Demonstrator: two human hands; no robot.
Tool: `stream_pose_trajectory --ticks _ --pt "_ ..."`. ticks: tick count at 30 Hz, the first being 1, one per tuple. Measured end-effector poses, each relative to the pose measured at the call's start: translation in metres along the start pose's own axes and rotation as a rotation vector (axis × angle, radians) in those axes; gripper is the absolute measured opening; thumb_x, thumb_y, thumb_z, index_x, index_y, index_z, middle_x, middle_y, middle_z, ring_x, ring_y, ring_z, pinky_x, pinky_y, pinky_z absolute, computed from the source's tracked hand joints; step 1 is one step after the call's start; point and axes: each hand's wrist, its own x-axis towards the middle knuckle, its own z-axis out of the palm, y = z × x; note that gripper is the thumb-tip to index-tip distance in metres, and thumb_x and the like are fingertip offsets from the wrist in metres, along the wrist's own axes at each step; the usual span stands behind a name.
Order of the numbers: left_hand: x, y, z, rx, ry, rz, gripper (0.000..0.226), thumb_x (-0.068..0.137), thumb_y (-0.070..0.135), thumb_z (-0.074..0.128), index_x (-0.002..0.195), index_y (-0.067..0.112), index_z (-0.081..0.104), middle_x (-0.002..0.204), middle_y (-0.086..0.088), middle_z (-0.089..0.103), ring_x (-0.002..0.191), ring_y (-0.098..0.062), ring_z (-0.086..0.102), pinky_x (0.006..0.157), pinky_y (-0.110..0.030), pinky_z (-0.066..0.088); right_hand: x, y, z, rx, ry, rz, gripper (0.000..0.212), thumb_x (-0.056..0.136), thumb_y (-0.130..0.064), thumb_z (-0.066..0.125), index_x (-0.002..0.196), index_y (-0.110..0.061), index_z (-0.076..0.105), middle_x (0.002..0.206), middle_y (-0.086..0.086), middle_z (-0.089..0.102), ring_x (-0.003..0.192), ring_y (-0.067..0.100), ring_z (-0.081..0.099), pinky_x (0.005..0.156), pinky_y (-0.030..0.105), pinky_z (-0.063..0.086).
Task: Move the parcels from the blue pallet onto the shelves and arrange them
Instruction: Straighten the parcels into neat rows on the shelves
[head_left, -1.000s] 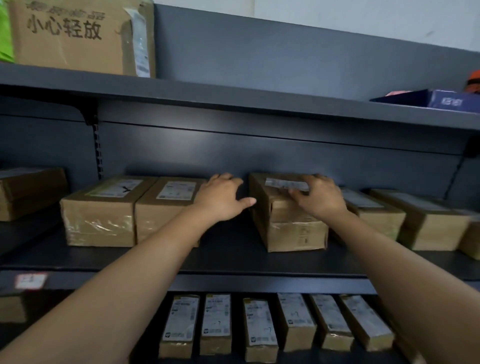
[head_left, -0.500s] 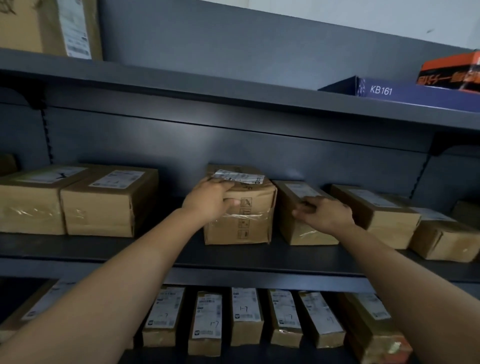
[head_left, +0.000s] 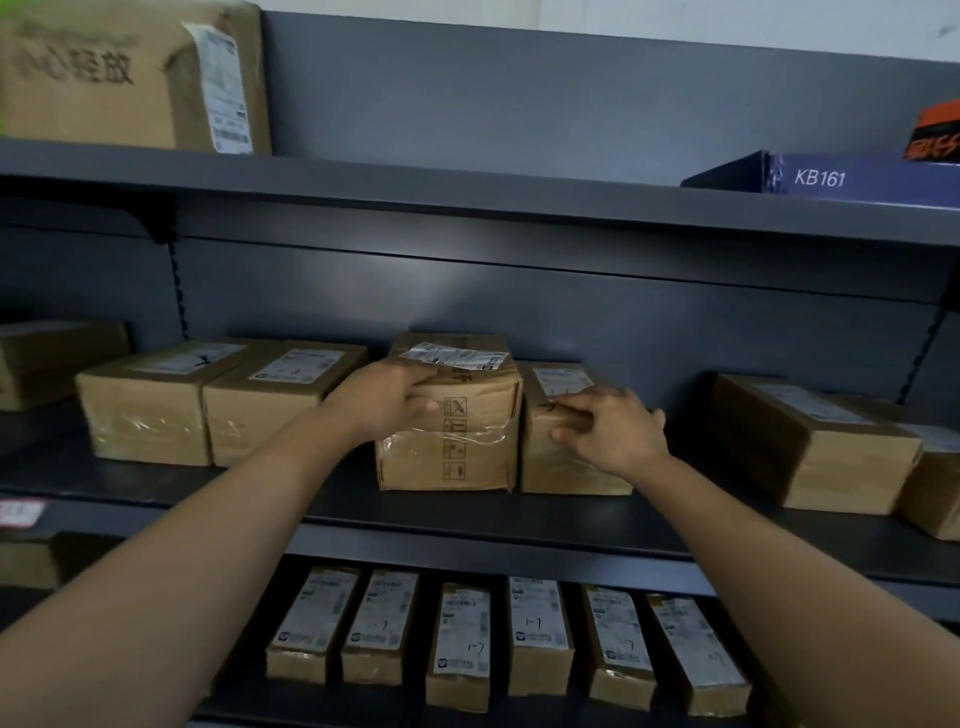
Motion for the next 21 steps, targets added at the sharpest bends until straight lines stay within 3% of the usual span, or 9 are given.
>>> stream_pose_trajectory --ticks 21 --pt "-0.001 -0.037 -0.01 -0.052 -0.009 0.051 0.052 0.092 0.033 0.061 0.141 0.024 0.046 0.143 0.001 0.049 0.127 -0.021 0.047 0.105 -0.036 0.038 -0.003 -0.021 0.006 0.021 0.073 0.005 0.042 0.091 -0.051 0.056 0.132 -0.044 0.052 0.14 -0.011 0.048 0.133 0.019 0.034 0.104 0.05 0.028"
